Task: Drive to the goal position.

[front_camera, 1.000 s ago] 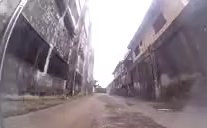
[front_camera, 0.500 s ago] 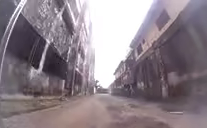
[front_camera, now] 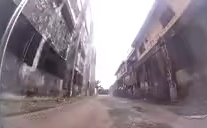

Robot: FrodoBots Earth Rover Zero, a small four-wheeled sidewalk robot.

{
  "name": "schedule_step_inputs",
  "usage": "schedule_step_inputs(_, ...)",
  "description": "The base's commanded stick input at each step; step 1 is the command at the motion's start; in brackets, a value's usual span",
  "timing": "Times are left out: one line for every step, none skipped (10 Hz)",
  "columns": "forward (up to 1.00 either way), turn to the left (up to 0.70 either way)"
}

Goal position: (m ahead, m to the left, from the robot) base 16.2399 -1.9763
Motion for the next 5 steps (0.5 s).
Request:
schedule_step_inputs(0.98, 0.0)
schedule_step_inputs(0.98, 0.0)
schedule_step_inputs(1.0, 0.0)
schedule_step_inputs(1.0, 0.0)
schedule_step_inputs(1.0, 0.0)
